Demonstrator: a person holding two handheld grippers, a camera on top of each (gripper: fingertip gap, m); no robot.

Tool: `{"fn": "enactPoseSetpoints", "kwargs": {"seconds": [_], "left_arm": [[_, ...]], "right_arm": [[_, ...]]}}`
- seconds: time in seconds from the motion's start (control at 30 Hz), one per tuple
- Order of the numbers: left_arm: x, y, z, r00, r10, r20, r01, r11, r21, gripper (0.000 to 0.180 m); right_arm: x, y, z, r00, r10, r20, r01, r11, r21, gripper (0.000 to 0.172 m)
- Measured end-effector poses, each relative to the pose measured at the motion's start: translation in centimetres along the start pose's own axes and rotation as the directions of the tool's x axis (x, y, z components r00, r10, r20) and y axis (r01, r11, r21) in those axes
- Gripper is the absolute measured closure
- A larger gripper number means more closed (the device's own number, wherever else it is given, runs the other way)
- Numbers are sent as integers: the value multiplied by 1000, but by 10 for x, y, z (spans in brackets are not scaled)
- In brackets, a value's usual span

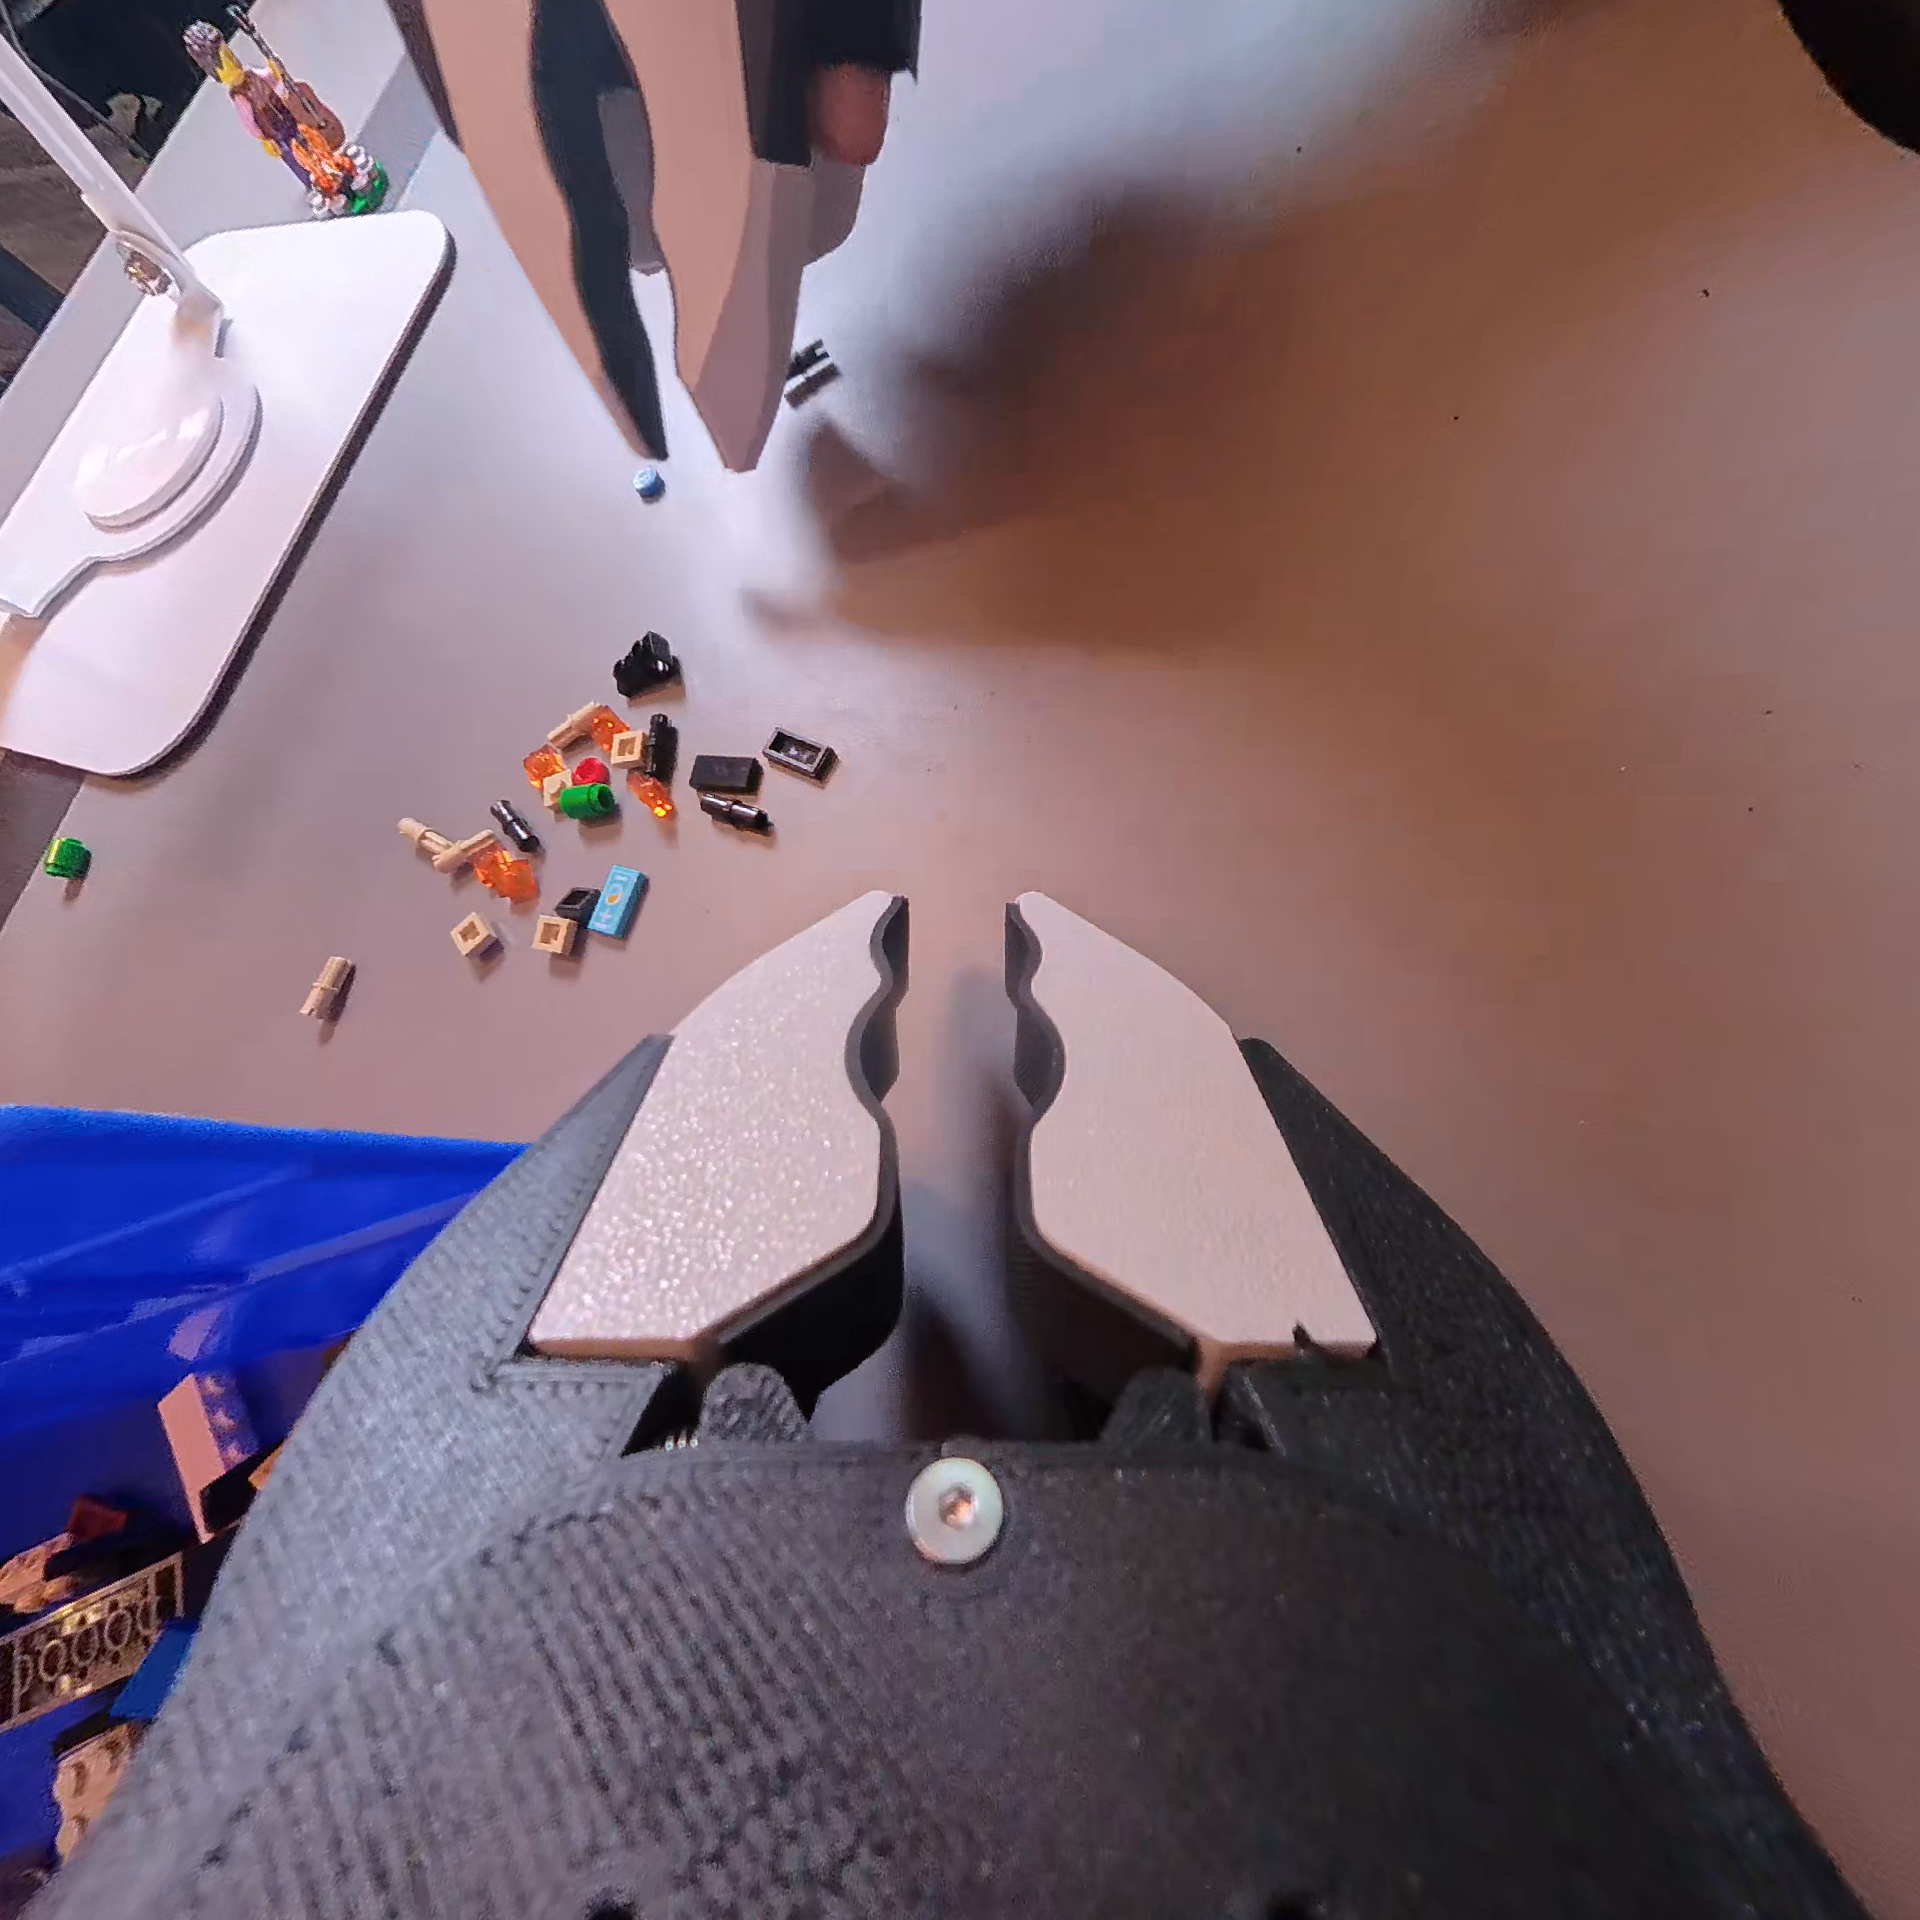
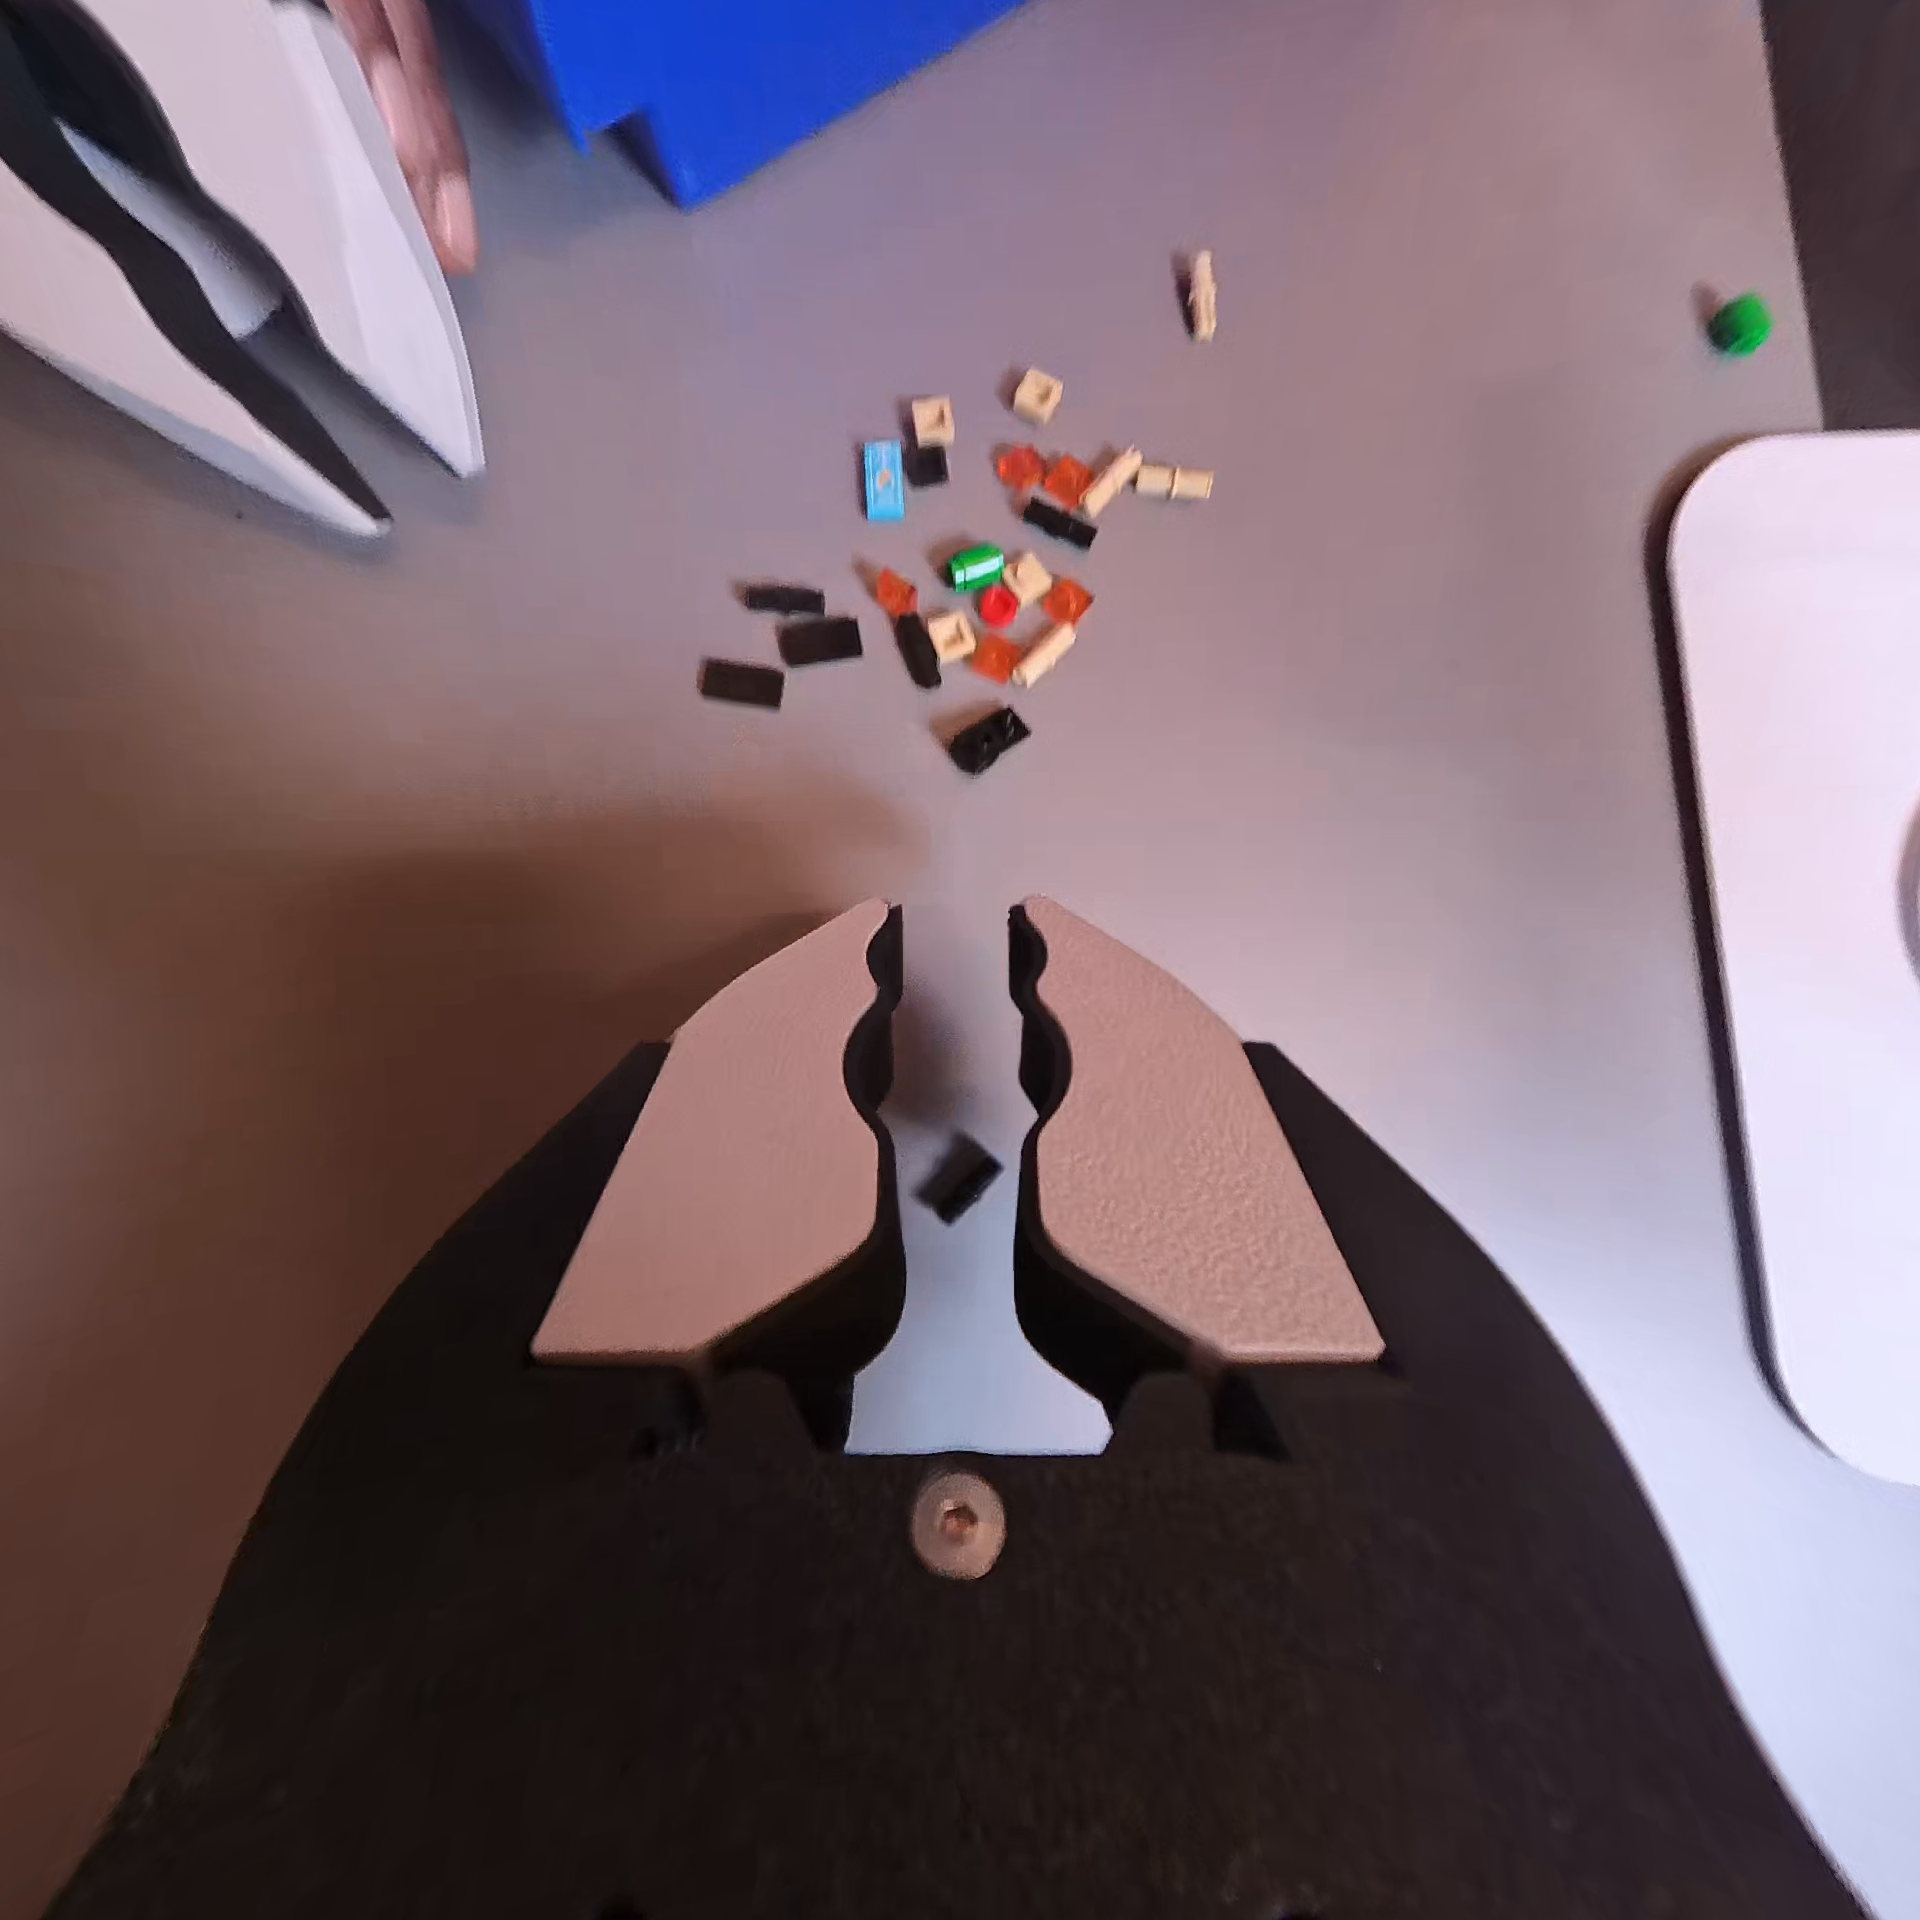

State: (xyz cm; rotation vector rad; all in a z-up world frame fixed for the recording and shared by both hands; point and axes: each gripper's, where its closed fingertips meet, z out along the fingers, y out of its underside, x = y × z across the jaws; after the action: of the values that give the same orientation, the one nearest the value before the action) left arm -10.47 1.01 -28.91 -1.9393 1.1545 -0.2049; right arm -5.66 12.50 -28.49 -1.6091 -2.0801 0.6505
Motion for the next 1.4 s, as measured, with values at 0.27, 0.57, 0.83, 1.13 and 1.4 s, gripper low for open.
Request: {"fn": "enactPoseSetpoints", "kwargs": {"seconds": [0.27,0.57,0.83,1.13,1.4], "left_arm": [[1,0,0,1000,6,-6,-6,1000,0,163],[1,0,0,1000,7,-6,-7,1000,3,163],[4,2,2,1000,23,-15,-23,1000,-5,163],[3,3,3,1000,26,-13,-26,1000,-6,163],[4,4,3,999,48,-7,-49,999,-15,163]], "right_arm": [[18,62,-26,987,130,-94,-142,982,-126,153],[40,62,-33,961,240,-138,-241,970,5,157],[68,74,-26,948,300,-108,-302,953,1,167],[15,-8,8,997,64,47,-69,991,111,167],[-9,-46,50,993,-98,70,94,994,50,161]]}}
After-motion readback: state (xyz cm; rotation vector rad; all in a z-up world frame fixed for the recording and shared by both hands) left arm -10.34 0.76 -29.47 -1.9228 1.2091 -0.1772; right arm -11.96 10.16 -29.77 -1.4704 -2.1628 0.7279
